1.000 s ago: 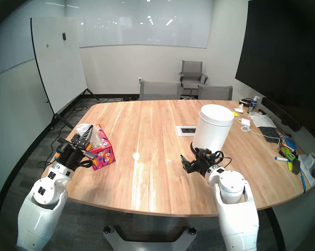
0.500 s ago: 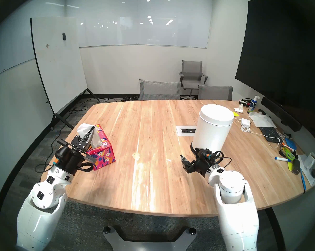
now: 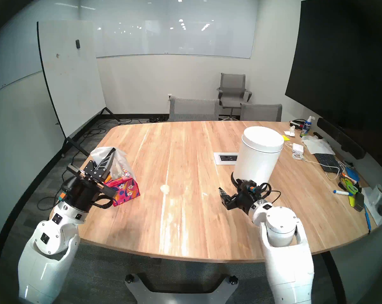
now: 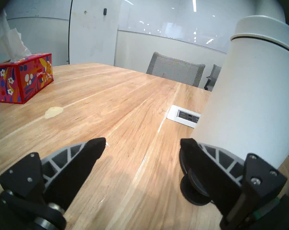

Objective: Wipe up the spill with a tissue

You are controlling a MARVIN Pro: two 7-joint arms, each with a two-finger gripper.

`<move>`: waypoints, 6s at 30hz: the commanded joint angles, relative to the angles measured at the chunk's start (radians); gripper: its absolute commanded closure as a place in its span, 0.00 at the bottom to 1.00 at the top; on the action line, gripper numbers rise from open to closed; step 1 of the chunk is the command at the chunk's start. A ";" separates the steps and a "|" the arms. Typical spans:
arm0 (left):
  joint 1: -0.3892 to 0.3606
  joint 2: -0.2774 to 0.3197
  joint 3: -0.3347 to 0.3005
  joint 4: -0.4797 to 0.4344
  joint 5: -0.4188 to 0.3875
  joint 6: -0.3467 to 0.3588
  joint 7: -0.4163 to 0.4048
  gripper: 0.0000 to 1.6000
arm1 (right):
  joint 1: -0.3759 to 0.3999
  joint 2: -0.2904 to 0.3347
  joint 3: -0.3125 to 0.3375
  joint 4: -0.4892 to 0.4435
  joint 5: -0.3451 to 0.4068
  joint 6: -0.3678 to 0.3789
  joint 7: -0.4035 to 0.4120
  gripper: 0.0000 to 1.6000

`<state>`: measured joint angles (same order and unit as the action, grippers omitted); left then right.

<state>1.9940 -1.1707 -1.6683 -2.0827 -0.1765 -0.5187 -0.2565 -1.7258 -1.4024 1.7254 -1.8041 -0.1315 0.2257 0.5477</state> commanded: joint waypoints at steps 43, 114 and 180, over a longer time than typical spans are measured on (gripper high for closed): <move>-0.025 -0.045 0.152 0.204 0.218 -0.153 -0.086 1.00 | 0.007 0.002 -0.001 -0.021 0.000 -0.001 0.002 0.00; -0.304 -0.173 0.299 0.454 0.218 0.402 -0.009 1.00 | 0.007 0.002 -0.001 -0.021 0.000 -0.001 0.002 0.00; -0.372 -0.181 0.349 0.561 0.311 0.598 0.061 1.00 | 0.007 0.002 -0.001 -0.021 0.000 -0.001 0.002 0.00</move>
<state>1.6690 -1.3331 -1.3414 -1.5605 0.1127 0.0981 -0.2103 -1.7259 -1.4025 1.7254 -1.8041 -0.1315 0.2258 0.5476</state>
